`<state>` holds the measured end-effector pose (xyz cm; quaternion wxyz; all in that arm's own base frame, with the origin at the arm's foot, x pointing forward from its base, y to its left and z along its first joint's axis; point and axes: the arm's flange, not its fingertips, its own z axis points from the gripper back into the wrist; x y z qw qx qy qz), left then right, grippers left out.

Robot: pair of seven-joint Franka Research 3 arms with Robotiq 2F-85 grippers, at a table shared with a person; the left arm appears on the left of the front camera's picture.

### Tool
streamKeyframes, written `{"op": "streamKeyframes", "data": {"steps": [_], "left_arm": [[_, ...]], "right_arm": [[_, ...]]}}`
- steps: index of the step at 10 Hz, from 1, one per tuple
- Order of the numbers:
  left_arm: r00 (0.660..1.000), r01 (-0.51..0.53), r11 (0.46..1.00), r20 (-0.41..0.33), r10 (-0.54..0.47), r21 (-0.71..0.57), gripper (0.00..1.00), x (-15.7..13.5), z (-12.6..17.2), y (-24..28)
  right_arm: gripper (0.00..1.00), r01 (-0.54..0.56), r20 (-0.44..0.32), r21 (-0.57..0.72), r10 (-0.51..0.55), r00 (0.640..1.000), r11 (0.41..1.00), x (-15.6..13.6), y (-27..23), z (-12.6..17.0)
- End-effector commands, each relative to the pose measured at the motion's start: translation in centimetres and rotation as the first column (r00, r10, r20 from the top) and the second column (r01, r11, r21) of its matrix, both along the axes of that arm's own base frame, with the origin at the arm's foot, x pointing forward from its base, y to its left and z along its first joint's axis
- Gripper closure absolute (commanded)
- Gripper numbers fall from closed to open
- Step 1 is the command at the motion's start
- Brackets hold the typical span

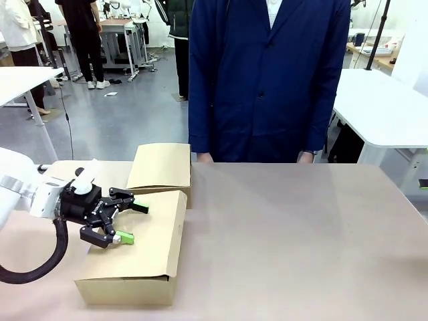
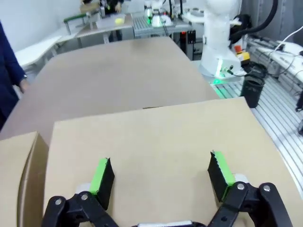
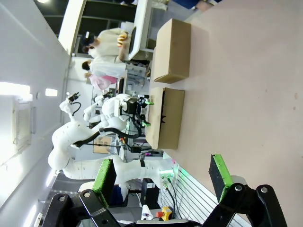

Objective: Place items inside the box.
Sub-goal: Close the lid of the Mailer Box closest to the robot.

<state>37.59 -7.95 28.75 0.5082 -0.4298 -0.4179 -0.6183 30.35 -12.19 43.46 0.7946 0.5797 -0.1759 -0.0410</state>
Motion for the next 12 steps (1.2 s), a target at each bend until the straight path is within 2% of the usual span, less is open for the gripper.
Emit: {"op": "streamKeyframes", "data": {"steps": [1,3,6,7,8,10,11,12], "left_arm": [[0.998,-0.028,1.000,0.055,0.027,0.002,0.00,-11.5,-2.7,-1.1],[0.998,-0.016,0.999,0.059,0.013,0.045,0.00,-11.5,-2.8,-1.1],[0.998,-0.036,0.999,0.054,0.035,0.004,0.00,-11.4,-1.4,-0.4],[0.999,-0.028,0.999,-0.025,0.028,-0.036,0.00,-11.4,0.4,0.4],[0.998,-0.043,0.996,-0.040,0.039,-0.082,0.00,-11.4,2.0,1.4],[0.985,-0.123,0.969,-0.145,0.093,-0.214,0.00,-12.0,7.4,5.4],[0.956,-0.162,0.960,-0.278,0.095,-0.228,0.00,-13.0,9.6,7.7],[0.922,-0.248,0.946,-0.349,0.166,-0.206,0.00,-13.9,11.3,9.9]], "right_arm": [[0.00,0.018,-0.010,0.005,-0.018,1.000,1.000,0.2,0.0,0.5],[0.00,0.018,-0.010,0.005,-0.018,1.000,1.000,0.2,0.0,0.5],[0.00,0.018,-0.010,0.005,-0.018,1.000,1.000,0.2,0.0,0.5],[0.00,0.018,-0.010,0.005,-0.018,1.000,1.000,0.2,0.0,0.5],[0.00,0.018,-0.010,0.005,-0.018,1.000,1.000,0.2,0.0,0.5],[0.00,0.018,-0.010,0.005,-0.018,1.000,1.000,0.2,0.0,0.5],[0.00,0.018,-0.010,0.005,-0.018,1.000,1.000,0.2,0.0,0.5],[0.00,0.018,-0.010,0.005,-0.018,1.000,1.000,0.2,0.0,0.5]]}}
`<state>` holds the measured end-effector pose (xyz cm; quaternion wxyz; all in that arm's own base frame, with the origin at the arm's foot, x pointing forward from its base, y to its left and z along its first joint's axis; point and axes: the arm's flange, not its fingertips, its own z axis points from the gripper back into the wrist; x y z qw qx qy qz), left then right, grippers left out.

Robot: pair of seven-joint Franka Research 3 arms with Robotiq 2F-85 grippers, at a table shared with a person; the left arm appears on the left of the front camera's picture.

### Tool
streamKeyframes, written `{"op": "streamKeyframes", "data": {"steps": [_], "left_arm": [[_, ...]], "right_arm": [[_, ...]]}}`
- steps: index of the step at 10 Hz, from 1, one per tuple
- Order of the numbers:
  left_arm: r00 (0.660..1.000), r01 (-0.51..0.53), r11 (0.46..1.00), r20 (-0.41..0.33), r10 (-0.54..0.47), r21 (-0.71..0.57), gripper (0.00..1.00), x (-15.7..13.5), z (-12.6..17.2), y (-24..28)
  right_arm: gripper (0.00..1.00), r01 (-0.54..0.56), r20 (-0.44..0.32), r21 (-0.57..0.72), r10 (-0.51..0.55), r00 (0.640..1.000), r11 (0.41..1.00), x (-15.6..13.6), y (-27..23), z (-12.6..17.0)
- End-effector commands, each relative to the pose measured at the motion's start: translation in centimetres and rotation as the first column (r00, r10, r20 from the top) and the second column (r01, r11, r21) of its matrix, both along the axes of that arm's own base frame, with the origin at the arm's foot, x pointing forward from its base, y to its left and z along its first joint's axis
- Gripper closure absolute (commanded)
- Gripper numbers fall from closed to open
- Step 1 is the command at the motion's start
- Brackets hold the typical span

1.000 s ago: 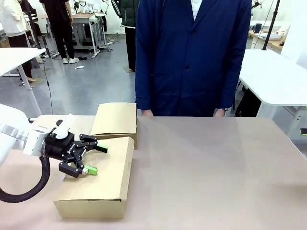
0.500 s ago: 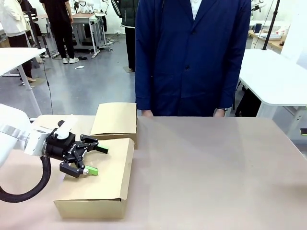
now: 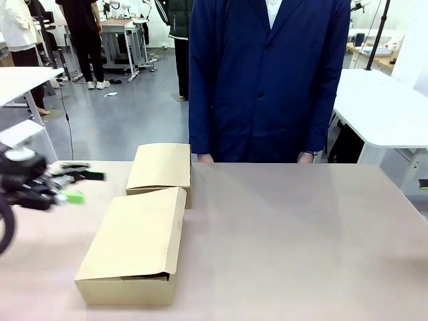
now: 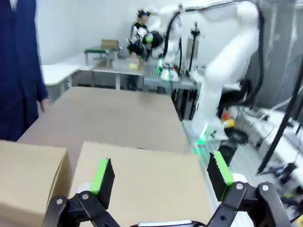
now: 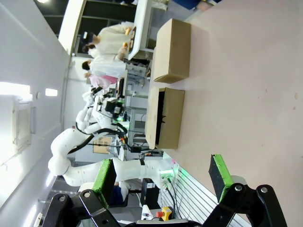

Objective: Place items inside the box.
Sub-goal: Close the lid of the Mailer Box closest to the robot.

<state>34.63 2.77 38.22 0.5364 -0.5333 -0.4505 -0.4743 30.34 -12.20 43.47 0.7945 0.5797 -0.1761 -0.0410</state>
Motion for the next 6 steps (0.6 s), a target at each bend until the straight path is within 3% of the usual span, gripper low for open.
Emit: {"op": "streamKeyframes", "data": {"steps": [1,3,4,5,6], "left_arm": [[0.967,-0.151,0.986,-0.199,0.161,0.065,0.00,-11.9,2.8,1.6],[0.873,-0.175,0.962,-0.419,0.251,0.211,0.00,-12.0,2.8,6.2],[0.817,-0.177,0.961,-0.513,0.263,0.211,0.00,-11.8,2.2,8.5],[0.733,-0.193,0.956,-0.615,0.290,0.221,0.00,-11.1,0.8,10.6],[0.698,-0.204,0.961,-0.661,0.276,0.186,0.00,-9.7,-0.8,12.4]], "right_arm": [[0.00,0.017,-0.010,0.005,-0.017,1.000,1.000,0.2,0.0,0.5],[0.00,0.017,-0.010,0.005,-0.017,1.000,1.000,0.2,0.0,0.5],[0.00,0.017,-0.010,0.005,-0.017,1.000,1.000,0.2,0.0,0.5],[0.00,0.017,-0.010,0.005,-0.017,1.000,1.000,0.2,0.0,0.5],[0.00,0.017,-0.010,0.005,-0.017,1.000,1.000,0.2,0.0,0.5]]}}
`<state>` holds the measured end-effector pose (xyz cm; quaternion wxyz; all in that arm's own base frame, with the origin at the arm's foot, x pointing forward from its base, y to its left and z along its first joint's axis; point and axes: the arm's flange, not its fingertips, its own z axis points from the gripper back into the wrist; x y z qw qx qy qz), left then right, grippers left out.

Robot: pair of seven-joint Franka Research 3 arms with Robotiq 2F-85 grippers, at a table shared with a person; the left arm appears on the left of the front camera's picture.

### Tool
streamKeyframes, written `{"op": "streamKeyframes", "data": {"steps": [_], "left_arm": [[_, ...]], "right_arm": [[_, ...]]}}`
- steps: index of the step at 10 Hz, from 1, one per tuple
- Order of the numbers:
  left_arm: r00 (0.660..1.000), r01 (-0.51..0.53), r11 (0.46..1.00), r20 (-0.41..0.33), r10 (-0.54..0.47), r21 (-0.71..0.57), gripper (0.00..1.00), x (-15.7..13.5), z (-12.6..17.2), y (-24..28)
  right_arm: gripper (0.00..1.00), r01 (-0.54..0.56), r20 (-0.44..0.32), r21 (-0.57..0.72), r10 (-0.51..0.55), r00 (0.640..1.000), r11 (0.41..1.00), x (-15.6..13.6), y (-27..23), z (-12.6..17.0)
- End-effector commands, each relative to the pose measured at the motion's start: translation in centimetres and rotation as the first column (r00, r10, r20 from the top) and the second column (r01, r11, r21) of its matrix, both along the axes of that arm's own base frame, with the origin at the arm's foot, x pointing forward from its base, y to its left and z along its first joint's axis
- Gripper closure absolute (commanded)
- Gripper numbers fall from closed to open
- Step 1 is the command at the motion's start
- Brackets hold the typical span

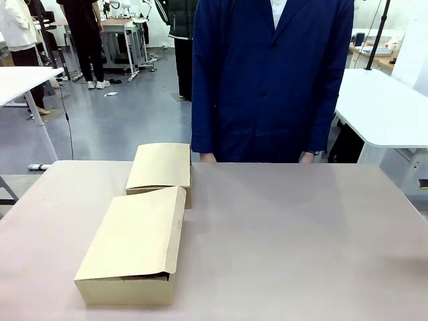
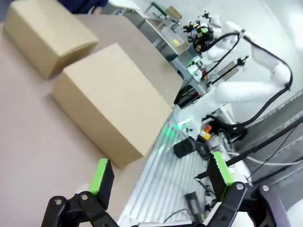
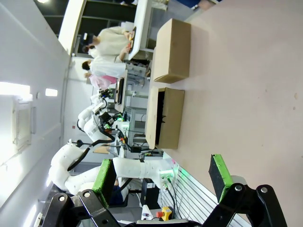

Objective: Place items inside the box.
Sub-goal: Close the lid of the Mailer Box closest to the robot.

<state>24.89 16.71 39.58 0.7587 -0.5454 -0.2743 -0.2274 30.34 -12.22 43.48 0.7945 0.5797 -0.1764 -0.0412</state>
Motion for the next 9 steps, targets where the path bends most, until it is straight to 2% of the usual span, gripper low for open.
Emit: {"op": "streamKeyframes", "data": {"steps": [1,9], "left_arm": [[0.995,0.016,0.999,0.094,-0.018,0.029,0.00,0.37,1.61,-0.62],[0.995,0.016,0.999,0.094,-0.018,0.029,0.00,0.37,1.61,-0.62]], "right_arm": [[0.00,0.017,-0.011,0.005,-0.017,1.000,1.000,0.16,0.02,0.46],[0.00,0.017,-0.011,0.005,-0.017,1.000,1.000,0.16,0.02,0.46]]}}
